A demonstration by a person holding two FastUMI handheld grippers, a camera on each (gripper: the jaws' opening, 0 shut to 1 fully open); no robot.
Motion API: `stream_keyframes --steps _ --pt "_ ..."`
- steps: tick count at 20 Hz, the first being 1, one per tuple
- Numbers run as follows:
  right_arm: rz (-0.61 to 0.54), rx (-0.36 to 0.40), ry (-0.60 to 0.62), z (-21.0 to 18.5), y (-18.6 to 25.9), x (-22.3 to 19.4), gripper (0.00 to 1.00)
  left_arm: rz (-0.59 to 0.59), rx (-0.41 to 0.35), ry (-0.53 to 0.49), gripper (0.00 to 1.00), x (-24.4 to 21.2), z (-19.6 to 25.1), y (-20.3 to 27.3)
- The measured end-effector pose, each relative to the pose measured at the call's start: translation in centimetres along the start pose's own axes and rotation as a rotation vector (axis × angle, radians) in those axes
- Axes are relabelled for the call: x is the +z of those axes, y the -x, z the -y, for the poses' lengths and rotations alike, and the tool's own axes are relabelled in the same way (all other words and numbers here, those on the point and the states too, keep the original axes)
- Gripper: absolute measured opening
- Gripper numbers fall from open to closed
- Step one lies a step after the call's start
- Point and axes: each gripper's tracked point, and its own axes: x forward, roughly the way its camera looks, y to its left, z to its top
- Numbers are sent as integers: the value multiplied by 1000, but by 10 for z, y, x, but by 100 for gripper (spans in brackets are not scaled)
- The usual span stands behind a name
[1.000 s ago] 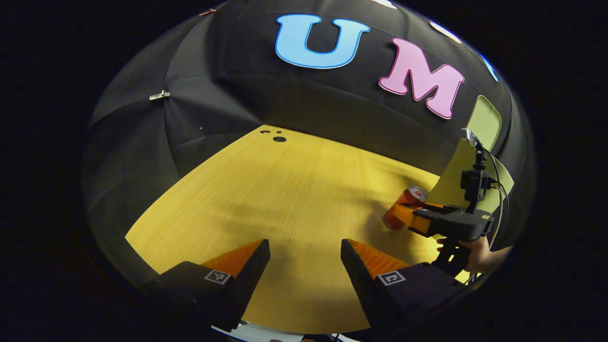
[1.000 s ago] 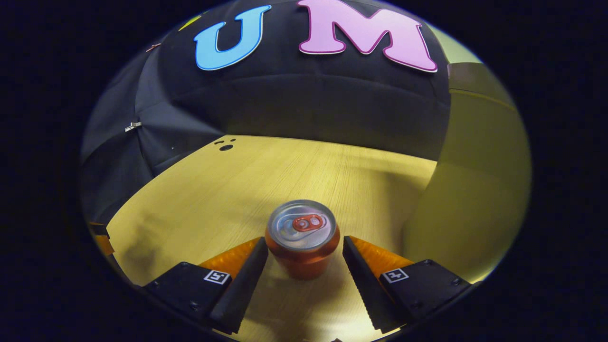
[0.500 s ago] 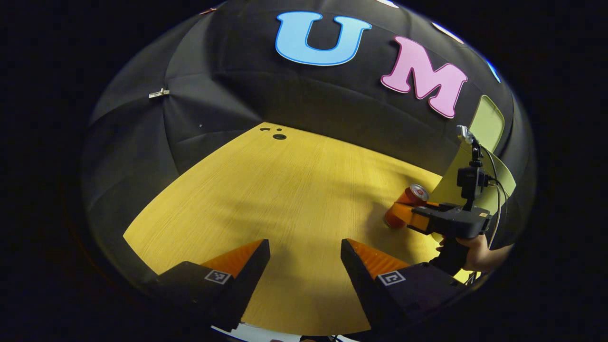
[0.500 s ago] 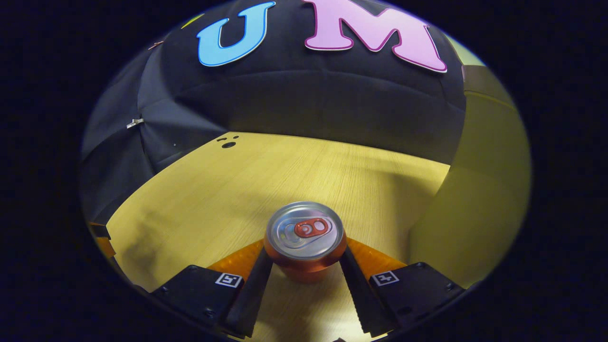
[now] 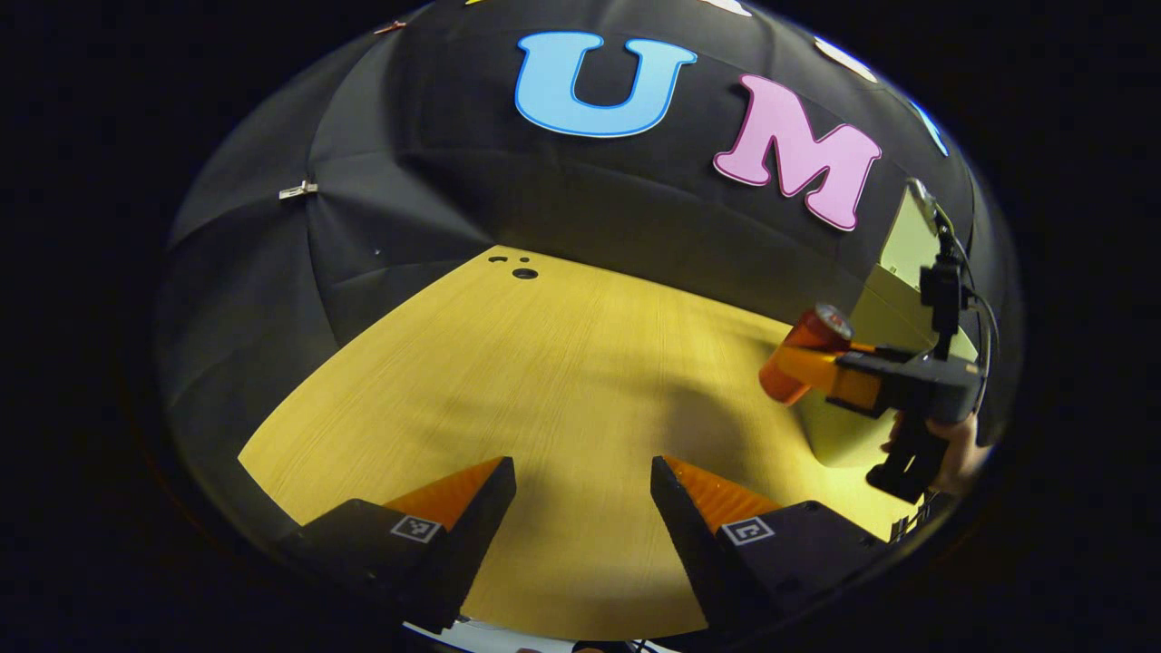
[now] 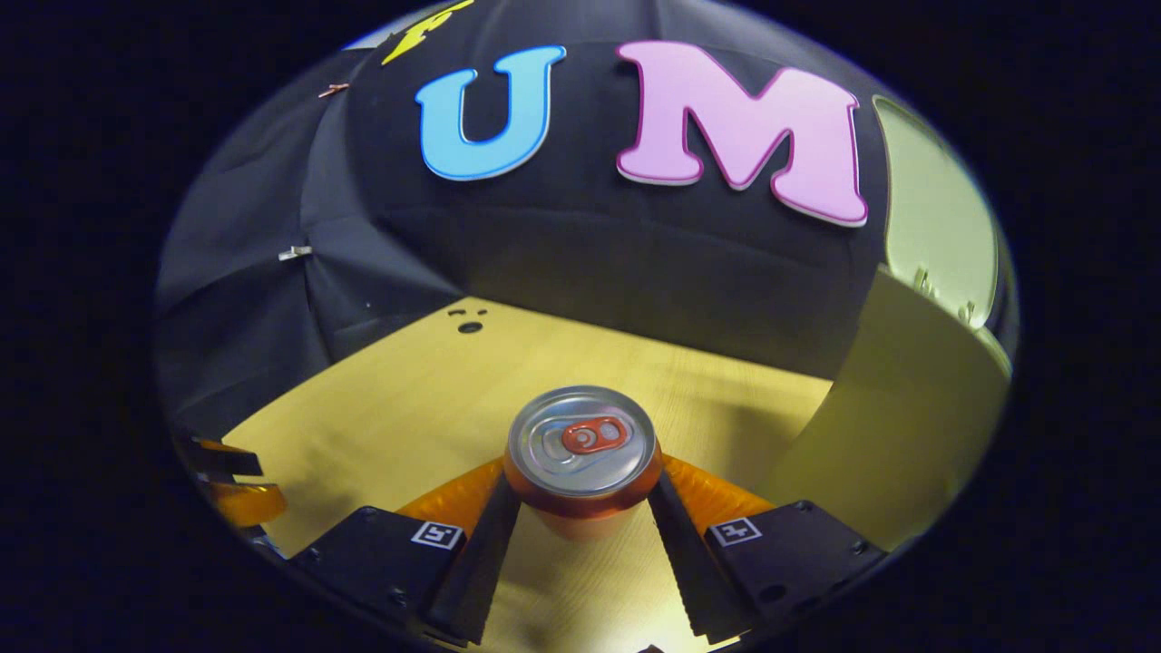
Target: Press the lid of the desktop garbage bin to open it, pick up the crumpled paper on the desktop and throw it into the bin, then pick up the pop can on the desktop and drop it into the bin, and finally close the garbage bin lid.
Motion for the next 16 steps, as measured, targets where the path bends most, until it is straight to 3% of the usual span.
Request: stream_keyframes --steps 6,11,16 --pt "113 -7 -62 23 49 85 83 6 -27 -8 96 0 12 8" --pt "187 -122 -115 79 88 129 82 28 -46 -93 96 12 16 14" --pt "246 -239 -172 134 132 154 82 38 -73 -115 96 20 16 17"
